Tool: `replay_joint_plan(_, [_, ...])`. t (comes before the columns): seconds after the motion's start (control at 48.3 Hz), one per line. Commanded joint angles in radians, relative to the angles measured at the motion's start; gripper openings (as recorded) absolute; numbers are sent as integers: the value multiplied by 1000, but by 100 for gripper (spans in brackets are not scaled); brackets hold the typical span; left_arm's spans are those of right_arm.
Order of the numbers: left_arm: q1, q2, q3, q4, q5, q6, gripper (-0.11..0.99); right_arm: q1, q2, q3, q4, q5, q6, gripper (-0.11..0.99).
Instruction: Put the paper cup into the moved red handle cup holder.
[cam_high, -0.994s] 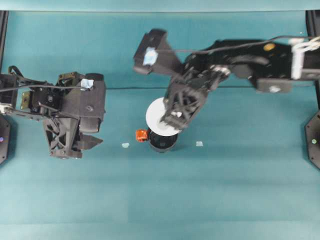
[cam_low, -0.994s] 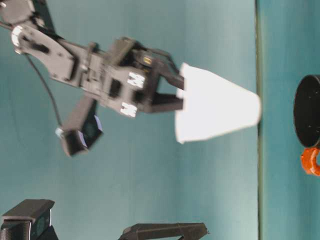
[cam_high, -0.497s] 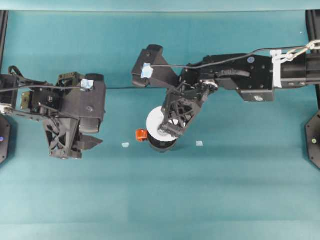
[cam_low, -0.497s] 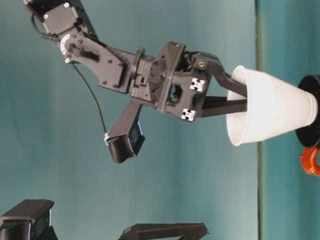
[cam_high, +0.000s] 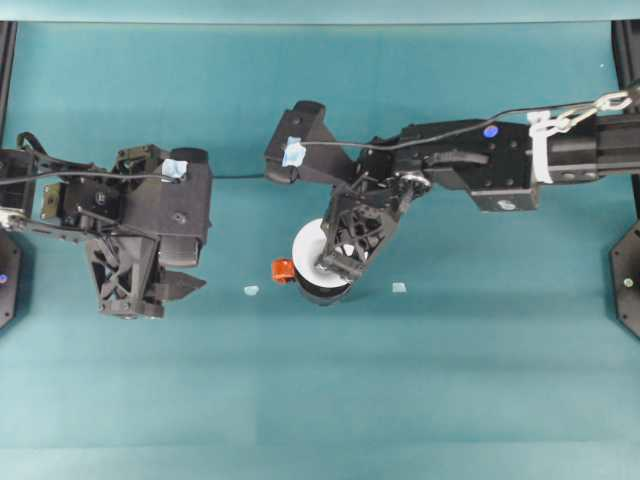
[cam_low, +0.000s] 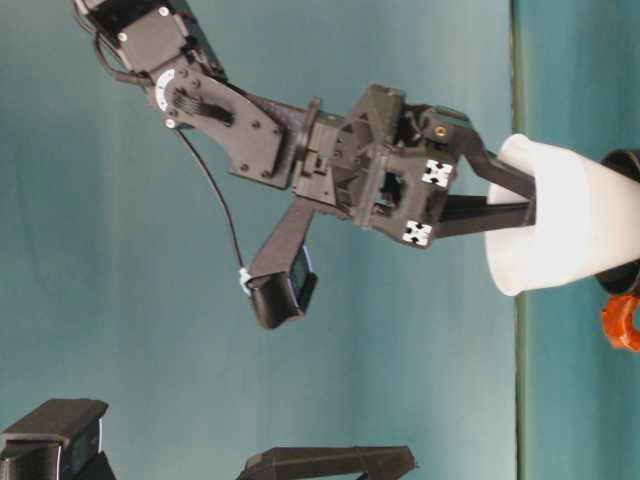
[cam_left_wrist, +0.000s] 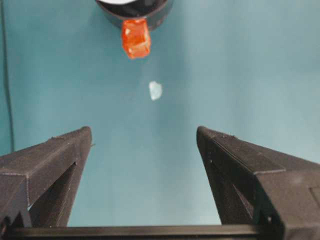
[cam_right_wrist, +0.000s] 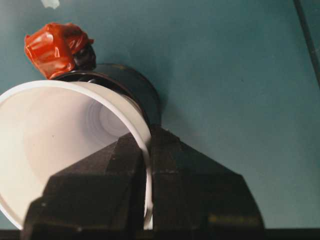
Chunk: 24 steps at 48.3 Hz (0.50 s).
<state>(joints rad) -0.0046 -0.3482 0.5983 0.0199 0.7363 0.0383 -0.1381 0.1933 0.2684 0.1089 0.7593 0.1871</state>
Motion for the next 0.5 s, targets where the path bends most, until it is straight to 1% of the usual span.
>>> replay_joint_plan(0.0, [-2, -6, -12, 2, -3, 2, 92, 8, -2, -8, -2, -5, 5, -11])
replay_joint_plan(0.207, [-2, -6, -14, 2, -5, 0, 92, 12, 2, -8, -3, -5, -3, -11])
replay_joint_plan(0.331, [-2, -5, -14, 2, -5, 0, 92, 12, 2, -8, -8, -6, -2, -11])
replay_joint_plan(0.476, [-2, -6, -14, 2, -5, 0, 92, 12, 5, -12, -8, -5, -2, -11])
